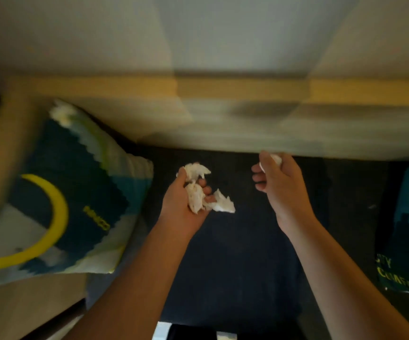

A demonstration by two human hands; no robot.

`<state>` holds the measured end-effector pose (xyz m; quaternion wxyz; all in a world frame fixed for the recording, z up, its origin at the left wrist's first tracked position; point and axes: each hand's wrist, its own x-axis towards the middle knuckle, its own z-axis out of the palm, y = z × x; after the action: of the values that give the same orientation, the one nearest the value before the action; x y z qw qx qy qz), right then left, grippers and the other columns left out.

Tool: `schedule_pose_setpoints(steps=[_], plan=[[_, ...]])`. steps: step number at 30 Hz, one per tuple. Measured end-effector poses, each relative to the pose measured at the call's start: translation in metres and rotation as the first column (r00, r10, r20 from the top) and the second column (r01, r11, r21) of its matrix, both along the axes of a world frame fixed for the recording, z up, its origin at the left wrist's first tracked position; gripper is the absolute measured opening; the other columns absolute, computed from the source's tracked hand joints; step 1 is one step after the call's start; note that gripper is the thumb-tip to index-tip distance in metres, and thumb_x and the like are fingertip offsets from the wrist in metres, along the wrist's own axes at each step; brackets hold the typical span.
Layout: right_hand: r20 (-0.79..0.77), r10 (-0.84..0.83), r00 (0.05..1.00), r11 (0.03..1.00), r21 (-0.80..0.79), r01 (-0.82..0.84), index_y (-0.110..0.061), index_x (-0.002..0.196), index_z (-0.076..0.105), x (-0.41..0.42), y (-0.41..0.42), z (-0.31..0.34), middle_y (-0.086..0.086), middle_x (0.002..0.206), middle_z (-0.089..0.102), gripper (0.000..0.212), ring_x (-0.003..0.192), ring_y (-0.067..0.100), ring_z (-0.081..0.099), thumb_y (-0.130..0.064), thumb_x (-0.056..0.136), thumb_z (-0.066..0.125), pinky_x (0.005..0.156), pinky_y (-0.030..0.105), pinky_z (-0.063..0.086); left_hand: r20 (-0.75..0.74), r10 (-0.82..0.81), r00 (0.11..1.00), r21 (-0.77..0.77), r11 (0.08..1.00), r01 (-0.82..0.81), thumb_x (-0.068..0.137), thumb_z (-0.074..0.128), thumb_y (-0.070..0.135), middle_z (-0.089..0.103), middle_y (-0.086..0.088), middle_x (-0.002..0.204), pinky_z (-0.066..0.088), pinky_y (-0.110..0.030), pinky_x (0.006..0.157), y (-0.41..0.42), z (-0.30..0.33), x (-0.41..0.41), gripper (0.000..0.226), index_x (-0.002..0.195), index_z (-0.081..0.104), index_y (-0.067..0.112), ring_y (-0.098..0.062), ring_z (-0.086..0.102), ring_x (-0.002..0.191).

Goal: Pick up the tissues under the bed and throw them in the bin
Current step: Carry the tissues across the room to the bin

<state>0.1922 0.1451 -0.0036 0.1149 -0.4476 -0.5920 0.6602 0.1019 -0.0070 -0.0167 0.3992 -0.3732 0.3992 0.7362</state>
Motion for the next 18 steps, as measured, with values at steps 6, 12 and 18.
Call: schedule_pose_setpoints(steps=[6, 12, 18], plan=[[-0.094, 0.145, 0.985, 0.988, 0.061, -0.14, -0.02, 0.098, 0.063, -0.014, -0.039, 0.194, -0.005, 0.069, 0.066, 0.015, 0.054, 0.002, 0.06, -0.034, 0.1, 0.057, 0.051, 0.018, 0.051, -0.183, -0.096, 0.978, 0.032, 0.994, 0.103, 0.1, 0.047, 0.045, 0.051, -0.005, 0.066, 0.047, -0.025, 0.041, -0.037, 0.187, -0.015, 0.042, 0.088, 0.061, 0.008, -0.016, 0.048, 0.052], [-0.261, 0.262, 0.929, 0.957, 0.193, -0.215, -0.022, 0.096, 0.063, -0.011, -0.076, 0.367, -0.01, 0.06, 0.063, 0.014, 0.052, 0.005, 0.056, -0.034, 0.099, 0.058, 0.053, 0.023, 0.049, -0.446, 0.058, 0.893, 0.254, 0.965, 0.064, 0.101, 0.049, 0.038, 0.059, -0.006, 0.07, 0.051, -0.028, 0.05, -0.083, 0.361, -0.008, 0.035, 0.096, 0.068, 0.009, -0.017, 0.058, 0.055], [-0.39, 0.52, 0.76, 0.838, 0.404, -0.365, -0.022, 0.097, 0.064, 0.003, -0.129, 0.483, -0.009, 0.064, 0.066, 0.014, 0.053, 0.004, 0.06, -0.034, 0.1, 0.056, 0.056, 0.024, 0.053, -0.643, 0.216, 0.735, 0.319, 0.948, 0.0, 0.097, 0.05, 0.043, 0.058, -0.006, 0.068, 0.051, -0.029, 0.051, -0.142, 0.492, 0.04, 0.04, 0.097, 0.068, 0.008, -0.017, 0.055, 0.053]])
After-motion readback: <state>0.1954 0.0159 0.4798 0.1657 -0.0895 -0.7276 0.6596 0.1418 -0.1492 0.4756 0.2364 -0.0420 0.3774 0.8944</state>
